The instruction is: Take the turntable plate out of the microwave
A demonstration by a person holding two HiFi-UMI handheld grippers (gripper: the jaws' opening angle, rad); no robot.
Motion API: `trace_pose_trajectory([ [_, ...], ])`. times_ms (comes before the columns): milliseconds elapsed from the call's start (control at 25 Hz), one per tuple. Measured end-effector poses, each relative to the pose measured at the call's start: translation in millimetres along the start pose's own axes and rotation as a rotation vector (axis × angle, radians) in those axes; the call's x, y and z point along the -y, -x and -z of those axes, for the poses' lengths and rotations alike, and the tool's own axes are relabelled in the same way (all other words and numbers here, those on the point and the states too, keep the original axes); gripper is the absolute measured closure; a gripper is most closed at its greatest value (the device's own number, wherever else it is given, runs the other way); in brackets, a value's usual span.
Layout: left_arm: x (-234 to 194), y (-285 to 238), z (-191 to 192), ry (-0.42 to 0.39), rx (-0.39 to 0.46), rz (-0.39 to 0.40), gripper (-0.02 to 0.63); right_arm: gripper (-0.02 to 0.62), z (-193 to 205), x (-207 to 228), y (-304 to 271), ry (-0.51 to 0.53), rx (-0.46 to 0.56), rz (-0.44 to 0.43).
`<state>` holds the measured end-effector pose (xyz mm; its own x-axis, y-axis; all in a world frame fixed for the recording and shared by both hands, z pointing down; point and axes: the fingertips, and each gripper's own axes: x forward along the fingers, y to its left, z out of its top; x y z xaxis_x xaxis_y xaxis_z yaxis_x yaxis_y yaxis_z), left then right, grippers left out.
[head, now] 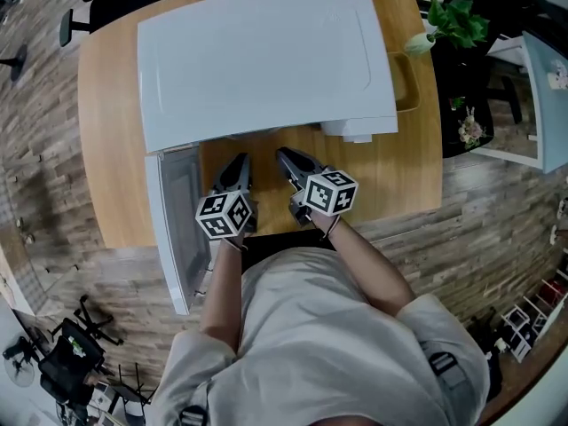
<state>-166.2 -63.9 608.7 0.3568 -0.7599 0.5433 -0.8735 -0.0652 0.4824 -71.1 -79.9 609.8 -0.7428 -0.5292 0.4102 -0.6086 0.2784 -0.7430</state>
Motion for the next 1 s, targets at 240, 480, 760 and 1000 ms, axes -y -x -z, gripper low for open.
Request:
trace_pose_trajectory([
  [240,-2,-11,-7,0.078,0.023,0.060,0.554,0.532,-5,1,-14,-0.102,0.047,-0.036],
  [480,-7,-22,-7,0.285,0.056,0.096,0.540,0.506,-8,11,-25,-0.208,0.076,-0.043],
  [760,-13,-29,-4,0.454,0.085,0.112,0.514,0.488,-11,14,-36,-0.263,0.082,-0.045],
  [1000,-16,-32,-7,0.570,0.125,0.141,0.482,0.474,-13,9,-41,-0.341,0.096,-0.063],
])
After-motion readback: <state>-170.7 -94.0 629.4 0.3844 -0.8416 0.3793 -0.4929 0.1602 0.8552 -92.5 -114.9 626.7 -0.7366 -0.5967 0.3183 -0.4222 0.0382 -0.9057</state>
